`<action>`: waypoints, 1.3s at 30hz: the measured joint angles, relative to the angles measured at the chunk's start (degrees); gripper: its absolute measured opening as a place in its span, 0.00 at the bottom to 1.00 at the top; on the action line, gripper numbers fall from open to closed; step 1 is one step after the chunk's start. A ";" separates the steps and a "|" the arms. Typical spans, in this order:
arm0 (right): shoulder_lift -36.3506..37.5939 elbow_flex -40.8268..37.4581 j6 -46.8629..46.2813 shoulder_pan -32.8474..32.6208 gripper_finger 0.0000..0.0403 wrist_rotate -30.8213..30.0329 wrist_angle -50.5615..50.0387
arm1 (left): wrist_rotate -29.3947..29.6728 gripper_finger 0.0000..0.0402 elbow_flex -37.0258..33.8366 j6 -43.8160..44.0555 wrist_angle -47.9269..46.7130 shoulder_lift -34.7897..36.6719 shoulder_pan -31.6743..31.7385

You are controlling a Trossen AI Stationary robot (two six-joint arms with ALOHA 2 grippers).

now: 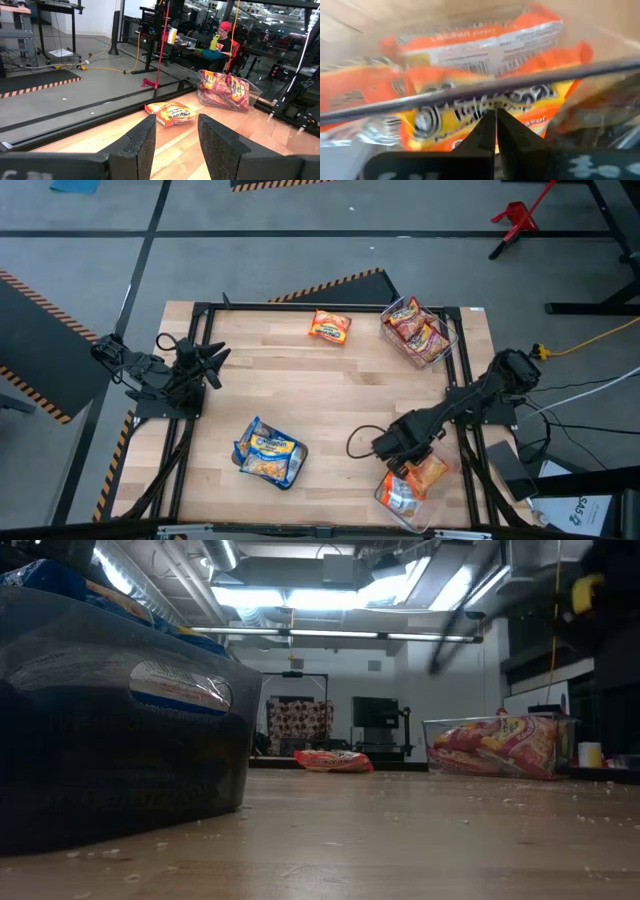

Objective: Sort Maruchan noodles
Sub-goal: Put the orange noodle pack into the bottom transparent bin

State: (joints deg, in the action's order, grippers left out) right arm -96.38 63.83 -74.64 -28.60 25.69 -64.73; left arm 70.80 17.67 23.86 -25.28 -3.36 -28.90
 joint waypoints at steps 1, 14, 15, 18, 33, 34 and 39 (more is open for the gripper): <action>0.00 1.00 0.12 -0.04 0.01 -1.35 -0.50 | 0.00 0.35 0.00 -0.02 0.00 0.00 0.00; 0.00 12.31 -11.25 -6.29 0.01 -5.30 -2.87 | -0.19 0.35 0.00 0.07 0.00 0.00 0.01; 0.00 12.31 -12.84 -7.31 0.01 -4.89 -2.91 | -0.40 0.35 0.00 0.07 0.00 0.00 0.01; 0.00 12.31 -16.48 -9.86 0.01 -5.24 -2.82 | -0.94 0.35 0.00 0.07 0.00 0.00 0.01; -0.04 1.69 -17.00 -7.58 0.01 -10.09 8.83 | -0.92 0.35 0.00 0.04 0.00 0.00 0.02; -0.04 0.95 -16.84 -7.29 0.01 -10.08 9.35 | -0.91 0.35 0.00 0.04 0.00 -0.02 0.01; -0.04 -0.24 -15.18 -5.44 0.01 -11.22 12.43 | -0.89 0.35 0.00 0.07 0.00 -0.02 0.00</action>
State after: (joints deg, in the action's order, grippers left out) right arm -96.42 63.59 -89.82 -34.04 14.47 -52.29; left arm 69.91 17.67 23.92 -25.28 -3.38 -28.91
